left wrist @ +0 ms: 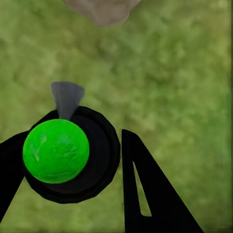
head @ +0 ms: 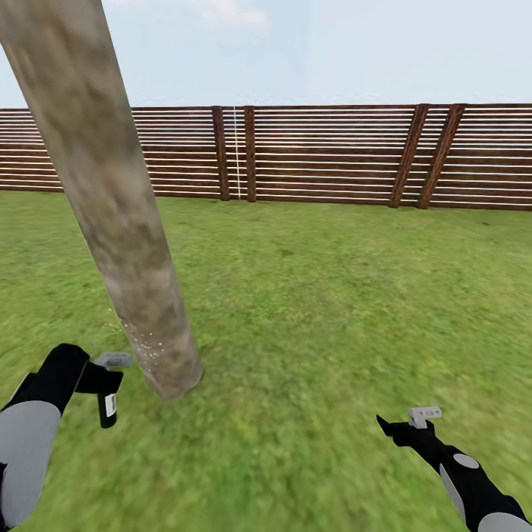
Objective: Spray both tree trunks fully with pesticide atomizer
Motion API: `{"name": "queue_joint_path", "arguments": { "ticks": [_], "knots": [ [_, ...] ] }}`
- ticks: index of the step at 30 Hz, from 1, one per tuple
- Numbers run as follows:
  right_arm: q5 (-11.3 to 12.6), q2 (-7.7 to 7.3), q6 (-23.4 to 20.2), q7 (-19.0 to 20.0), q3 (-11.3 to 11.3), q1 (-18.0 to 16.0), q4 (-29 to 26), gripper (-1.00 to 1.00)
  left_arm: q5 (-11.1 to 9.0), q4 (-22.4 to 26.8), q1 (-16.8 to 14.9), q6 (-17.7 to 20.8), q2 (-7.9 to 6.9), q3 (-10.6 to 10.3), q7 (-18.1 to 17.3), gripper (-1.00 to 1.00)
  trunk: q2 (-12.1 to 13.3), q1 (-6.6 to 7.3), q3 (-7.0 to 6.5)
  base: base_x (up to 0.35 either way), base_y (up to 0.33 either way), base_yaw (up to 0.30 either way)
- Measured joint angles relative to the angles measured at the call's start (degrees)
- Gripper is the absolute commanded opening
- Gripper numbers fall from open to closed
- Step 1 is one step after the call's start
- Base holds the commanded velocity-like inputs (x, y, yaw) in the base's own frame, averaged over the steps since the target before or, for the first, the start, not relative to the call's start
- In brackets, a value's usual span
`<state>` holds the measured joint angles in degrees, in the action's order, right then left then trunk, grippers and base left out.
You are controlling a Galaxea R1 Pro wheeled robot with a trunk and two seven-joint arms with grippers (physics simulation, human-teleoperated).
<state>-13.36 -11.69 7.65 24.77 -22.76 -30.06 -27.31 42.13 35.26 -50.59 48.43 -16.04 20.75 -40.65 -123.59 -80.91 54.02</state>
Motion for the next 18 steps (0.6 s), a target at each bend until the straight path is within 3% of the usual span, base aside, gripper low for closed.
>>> {"name": "queue_joint_path", "arguments": {
  "ticks": [5,9,14,18],
  "knots": [
    [0.00,0.00,0.00,-0.05,0.00,0.00,0.01,1.00,-3.57,0.61,0.80,-4.11,-0.03,0.35,0.31,-1.00,0.00,0.00,0.00,-0.066,0.000,0.000],
    [0.00,0.00,0.00,-0.14,0.00,0.00,0.07,1.00,-3.96,2.18,0.84,-4.39,0.03,0.63,0.75,-1.00,0.00,0.00,0.00,-0.321,-0.067,0.051],
    [0.00,0.07,-0.14,-0.16,0.04,0.00,-0.01,1.00,-3.98,2.49,0.84,-4.32,0.06,0.72,0.83,-1.00,0.00,0.00,0.13,-0.287,-0.165,0.213],
    [0.00,0.09,-0.17,-0.16,0.00,0.00,-0.10,1.00,-4.18,2.53,0.85,-4.21,0.83,0.70,0.94,-1.00,0.00,0.00,0.42,-0.039,-0.259,0.168]
  ]
}}
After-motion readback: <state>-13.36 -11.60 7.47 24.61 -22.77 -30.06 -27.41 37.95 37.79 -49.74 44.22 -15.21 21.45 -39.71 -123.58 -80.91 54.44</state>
